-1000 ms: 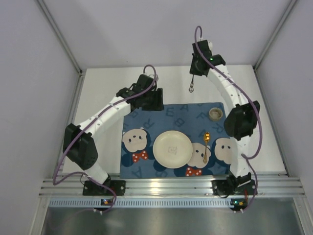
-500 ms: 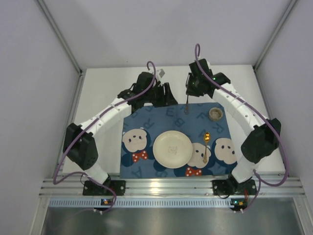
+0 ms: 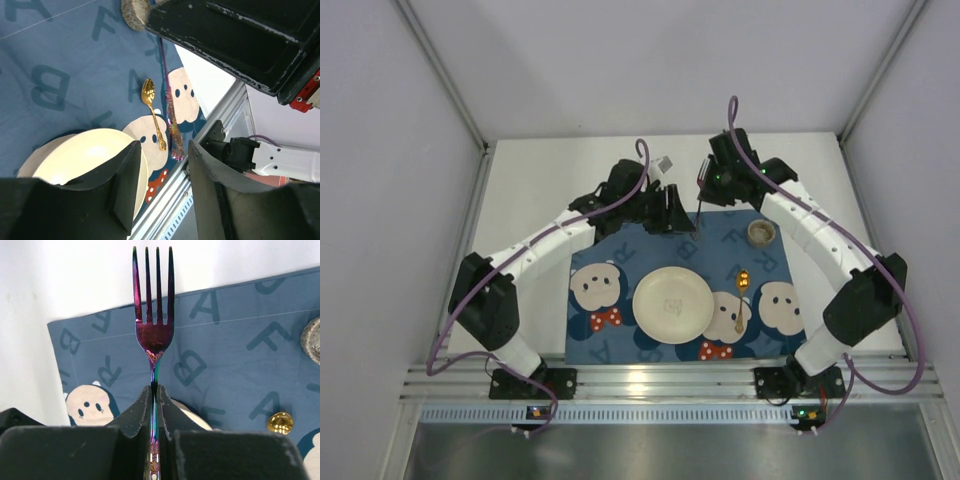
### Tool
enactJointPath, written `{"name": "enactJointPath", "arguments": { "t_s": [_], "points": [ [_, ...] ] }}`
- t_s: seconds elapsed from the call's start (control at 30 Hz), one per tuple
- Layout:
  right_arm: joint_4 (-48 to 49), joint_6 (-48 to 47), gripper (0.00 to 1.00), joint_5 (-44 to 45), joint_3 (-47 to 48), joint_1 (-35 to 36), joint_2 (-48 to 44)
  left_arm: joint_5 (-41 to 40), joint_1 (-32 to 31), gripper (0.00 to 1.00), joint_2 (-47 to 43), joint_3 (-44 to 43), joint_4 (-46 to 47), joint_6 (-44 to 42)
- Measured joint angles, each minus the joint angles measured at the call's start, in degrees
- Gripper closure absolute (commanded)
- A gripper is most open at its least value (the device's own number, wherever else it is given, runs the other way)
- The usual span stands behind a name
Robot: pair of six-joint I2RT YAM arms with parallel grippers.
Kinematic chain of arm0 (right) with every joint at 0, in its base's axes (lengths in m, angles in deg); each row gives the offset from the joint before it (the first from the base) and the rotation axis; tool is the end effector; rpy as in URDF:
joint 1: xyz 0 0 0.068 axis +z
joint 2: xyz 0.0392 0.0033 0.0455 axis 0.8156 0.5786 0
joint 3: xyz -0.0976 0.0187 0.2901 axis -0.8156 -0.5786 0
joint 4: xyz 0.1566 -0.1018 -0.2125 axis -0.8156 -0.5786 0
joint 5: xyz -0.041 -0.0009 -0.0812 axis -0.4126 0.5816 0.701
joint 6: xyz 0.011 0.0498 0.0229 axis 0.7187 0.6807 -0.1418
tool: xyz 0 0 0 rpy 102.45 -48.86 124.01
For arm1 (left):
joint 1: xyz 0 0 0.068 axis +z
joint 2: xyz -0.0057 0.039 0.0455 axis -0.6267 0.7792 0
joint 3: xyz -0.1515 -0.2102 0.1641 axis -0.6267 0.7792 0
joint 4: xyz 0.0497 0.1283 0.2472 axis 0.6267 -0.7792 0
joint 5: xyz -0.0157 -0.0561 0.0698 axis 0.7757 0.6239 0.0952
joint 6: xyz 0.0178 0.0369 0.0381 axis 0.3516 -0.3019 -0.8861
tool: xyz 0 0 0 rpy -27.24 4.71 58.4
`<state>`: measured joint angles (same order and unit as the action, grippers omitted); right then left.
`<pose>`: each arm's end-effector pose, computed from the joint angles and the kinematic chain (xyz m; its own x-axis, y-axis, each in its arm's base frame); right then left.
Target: Set the dinner table for one person
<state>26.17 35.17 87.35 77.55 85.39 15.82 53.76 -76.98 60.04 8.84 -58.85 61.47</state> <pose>0.3267 0.1873 0.3830 -0.7455 0.2897 -0.6002 0.0789 0.9326 0.3522 0.3060 -0.2625 0.3319 -0.8644 -0.0423 -0.5011 0.3905 0.5712 -0.7219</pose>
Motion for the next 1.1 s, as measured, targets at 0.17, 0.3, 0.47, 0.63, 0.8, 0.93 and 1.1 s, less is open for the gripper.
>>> {"name": "enactJointPath", "arguments": {
  "t_s": [0.17, 0.3, 0.47, 0.63, 0.8, 0.93, 1.1],
  "points": [
    [0.2, 1.6, 1.00, -0.1, 0.0, 0.6, -0.7, 1.6, -0.8, 0.76, 0.0, 0.2, 1.7, 1.0],
    [0.3, 2.5, 1.00, 0.2, 0.0, 1.0, -1.4, 2.2, -1.0, 1.00, 0.4, 0.2, 2.2, 1.8],
    [0.7, 3.3, 1.00, 1.0, -1.0, 1.0, -3.5, 3.4, -0.7, 1.00, 1.6, 0.2, 2.6, 2.2],
    [0.9, 4.2, 0.58, 1.0, -2.3, 1.0, -4.4, 3.6, -0.4, 1.00, 1.4, 0.8, 2.3, 1.2],
    [1.9, 3.5, 0.14, 0.3, -2.6, 1.5, -5.0, 3.0, 2.8, 1.00, -3.1, 8.5, 0.8, 0.7],
    [2.1, 2.6, 0.05, 0.6, -2.6, 1.6, -6.2, 2.3, 9.3, 1.00, -10.4, 16.7, -2.6, 0.7],
    [2.0, 0.4, 0.02, 1.5, -2.6, 1.0, -8.4, 0.3, 15.6, 1.00, -20.7, 24.8, -7.3, -0.1]
  ]
}}
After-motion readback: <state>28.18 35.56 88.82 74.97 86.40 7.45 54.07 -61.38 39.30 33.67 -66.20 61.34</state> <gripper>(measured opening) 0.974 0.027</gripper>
